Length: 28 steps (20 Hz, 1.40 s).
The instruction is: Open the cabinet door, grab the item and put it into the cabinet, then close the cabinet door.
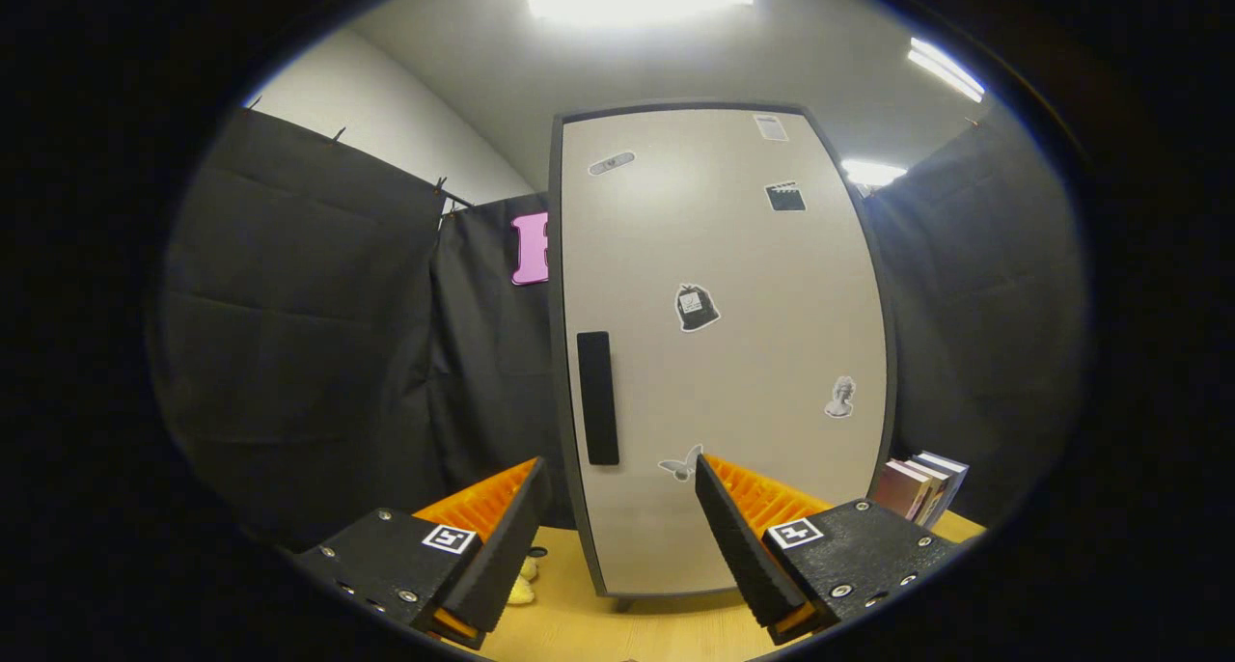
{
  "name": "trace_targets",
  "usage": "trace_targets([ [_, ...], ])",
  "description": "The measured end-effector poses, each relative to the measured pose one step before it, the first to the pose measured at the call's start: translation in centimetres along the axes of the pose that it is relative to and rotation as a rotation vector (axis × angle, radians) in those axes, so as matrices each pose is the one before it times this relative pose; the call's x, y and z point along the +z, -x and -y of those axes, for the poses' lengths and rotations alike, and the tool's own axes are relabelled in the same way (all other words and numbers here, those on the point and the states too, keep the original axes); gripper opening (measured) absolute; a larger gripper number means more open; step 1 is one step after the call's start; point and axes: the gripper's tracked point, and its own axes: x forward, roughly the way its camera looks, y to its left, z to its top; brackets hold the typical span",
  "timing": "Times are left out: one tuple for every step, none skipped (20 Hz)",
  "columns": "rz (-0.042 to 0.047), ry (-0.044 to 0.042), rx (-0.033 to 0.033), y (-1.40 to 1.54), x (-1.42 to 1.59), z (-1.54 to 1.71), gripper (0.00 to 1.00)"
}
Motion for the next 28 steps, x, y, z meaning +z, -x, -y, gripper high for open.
trace_targets([
  [0.01093, 0.00732, -0.00366, -1.056, 0.401, -0.009, 0.94],
  [0.00709, 0.00533, -0.00311, -1.074, 0.315, -0.029, 0.94],
  [-0.00031, 0.00115, 0.00017, -1.081, 0.068, -0.066, 0.94],
  [-0.00405, -0.00213, 0.00302, -1.101, -0.046, -0.133, 0.94],
  [-0.00354, -0.00338, 0.00281, -1.017, -0.051, -0.116, 0.94],
  [-0.00631, -0.00122, -0.00086, -0.985, -0.182, -0.081, 0.94],
  [-0.00868, 0.00185, -0.00034, -0.942, -0.222, -0.024, 0.94],
  [-0.00797, 0.00286, -0.00046, -1.029, -0.187, -0.158, 0.94],
  [-0.00726, 0.00353, -0.00036, -0.935, -0.139, -0.073, 0.94],
  [-0.00421, 0.00494, -0.00137, -0.93, -0.056, -0.051, 0.93],
  [-0.00447, 0.00353, -0.00184, -0.896, -0.062, -0.07, 0.91],
  [-0.00657, 0.00438, 0.00911, -0.842, -0.193, -0.293, 0.9],
  [-0.01114, 0.00791, 0.00691, -0.755, -0.249, -0.201, 0.86],
  [-0.01146, 0.00878, 0.00289, -0.565, -0.343, -0.109, 0.84],
  [-0.014, 0.0074, -0.00046, -0.575, -0.304, -0.04, 0.79],
  [-0.01429, 0.00291, -0.00017, -0.516, -0.321, -0.04, 0.76],
  [-0.01773, -0.00069, -0.00531, -0.207, -0.297, 0.021, 0.65],
  [0.00734, -0.01328, 0.03147, -0.192, 0.332, -0.843, 0.58],
  [-0.00912, 0.00441, -0.00619, 0.295, -0.088, 0.139, 0.47],
  [-0.00692, 0.00708, 0.00447, -0.03, -0.038, 0.175, 0.35],
  [-0.00349, -0.00107, 0.00656, 0.226, 0.018, 0.002, 0.3],
  [-0.00875, -0.00064, 0.01133, 0.071, -0.107, -0.149, 0.29],
  [-0.00447, -0.0002, 0.01298, 0.149, -0.034, 0.016, 0.28],
  [0.00103, 0.00333, 0.0121, 0.192, 0.036, 0.052, 0.28],
  [-0.00248, 0.00131, 0.01037, 0.435, 0.005, 0.003, 0.28],
  [-0.00116, 0.00269, 0.00959, 0.304, 0.01, -0.095, 0.28],
  [-0.00035, 0.00145, 0.00771, 0.463, 0.046, -0.061, 0.28],
  [-0.0057, -0.00059, 0.00619, 0.643, 0.056, -0.109, 0.28],
])
